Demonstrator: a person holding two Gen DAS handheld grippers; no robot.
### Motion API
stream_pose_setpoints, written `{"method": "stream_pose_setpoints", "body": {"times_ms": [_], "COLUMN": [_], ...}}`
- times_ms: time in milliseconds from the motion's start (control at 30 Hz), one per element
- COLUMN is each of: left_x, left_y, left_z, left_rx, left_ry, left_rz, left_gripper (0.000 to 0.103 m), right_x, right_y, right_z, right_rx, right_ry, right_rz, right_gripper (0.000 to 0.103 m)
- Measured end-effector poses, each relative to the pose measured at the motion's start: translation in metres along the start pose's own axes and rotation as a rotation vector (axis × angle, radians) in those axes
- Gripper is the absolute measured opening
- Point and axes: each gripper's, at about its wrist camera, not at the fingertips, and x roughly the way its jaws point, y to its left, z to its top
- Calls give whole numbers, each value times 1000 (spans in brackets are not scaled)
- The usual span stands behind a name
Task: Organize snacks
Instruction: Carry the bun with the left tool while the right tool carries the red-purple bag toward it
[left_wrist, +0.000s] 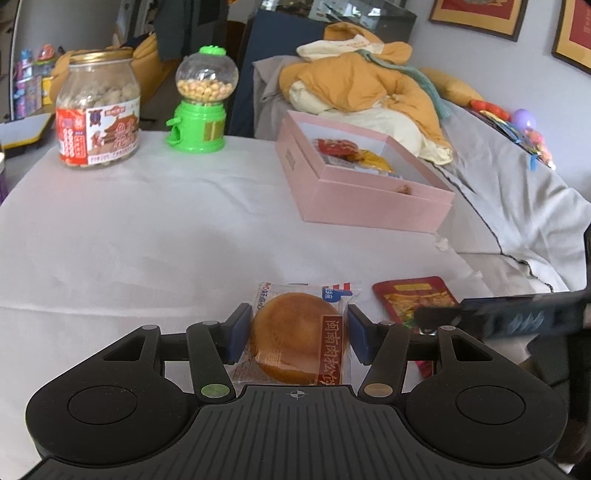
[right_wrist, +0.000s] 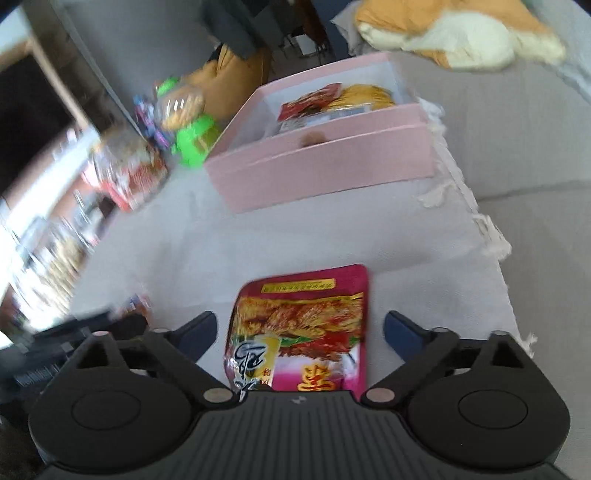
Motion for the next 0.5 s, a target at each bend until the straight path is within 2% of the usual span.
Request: {"method": "stream_pose_setpoints", "body": {"times_ms": [167, 300, 367, 500], "left_x": [0, 7, 14, 26], "left_y": [0, -9, -12, -16], "left_z": [-2, -4, -4, -9], "left_rx": [-8, 25, 44, 47], "left_ry": [-15, -41, -43, -36], "left_rz": [-20, -39, -39, -63], "left_gripper": [60, 60, 60, 60], "right_x": [21, 20, 16, 2], "right_y": [46, 40, 33, 20], "right_z": [-18, -18, -18, -20], "right_rx": [-223, -250, -284, -290], "right_ry": [-24, -33, -24, -22], "right_rz": [-230, -195, -159, -152], "right_gripper": [103, 103, 98, 86]}}
